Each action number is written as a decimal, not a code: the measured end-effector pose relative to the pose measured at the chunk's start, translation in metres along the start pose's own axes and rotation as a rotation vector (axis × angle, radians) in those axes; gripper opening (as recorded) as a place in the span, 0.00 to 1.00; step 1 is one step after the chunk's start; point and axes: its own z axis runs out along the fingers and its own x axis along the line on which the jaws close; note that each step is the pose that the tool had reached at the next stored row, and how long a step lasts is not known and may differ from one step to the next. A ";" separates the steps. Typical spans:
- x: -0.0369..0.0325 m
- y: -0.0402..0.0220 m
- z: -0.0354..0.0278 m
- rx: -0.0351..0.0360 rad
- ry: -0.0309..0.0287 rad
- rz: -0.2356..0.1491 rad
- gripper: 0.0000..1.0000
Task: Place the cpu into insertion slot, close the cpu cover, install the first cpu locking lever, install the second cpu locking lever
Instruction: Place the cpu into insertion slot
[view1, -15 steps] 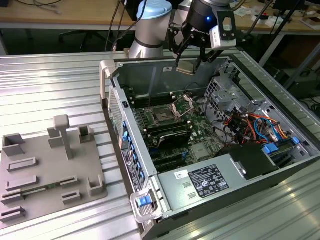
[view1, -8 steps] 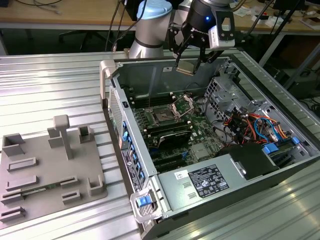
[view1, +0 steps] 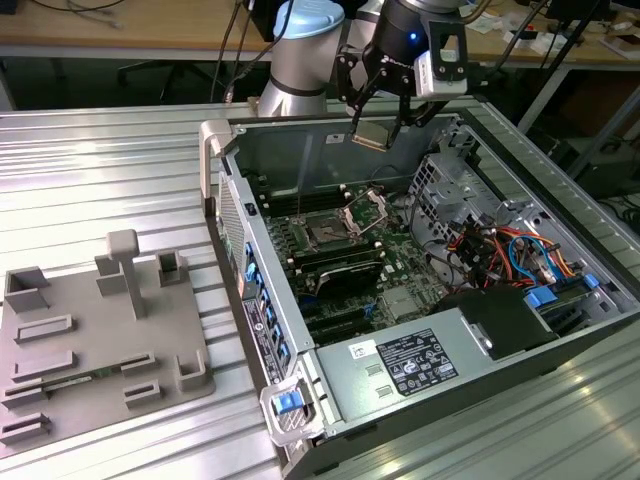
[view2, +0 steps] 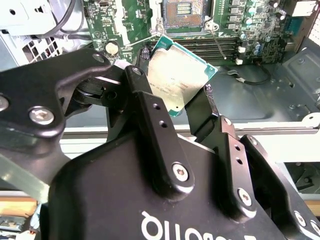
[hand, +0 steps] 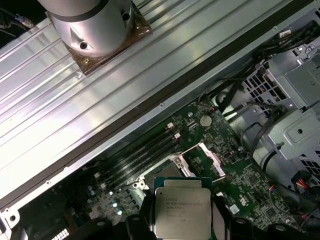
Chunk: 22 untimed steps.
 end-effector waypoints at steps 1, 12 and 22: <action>0.0000 0.0000 0.0000 -0.0001 -0.0004 0.004 0.55; 0.0000 0.0000 0.0000 -0.0002 -0.0014 0.015 0.55; 0.0000 0.0000 0.0001 -0.0022 -0.0102 0.114 0.55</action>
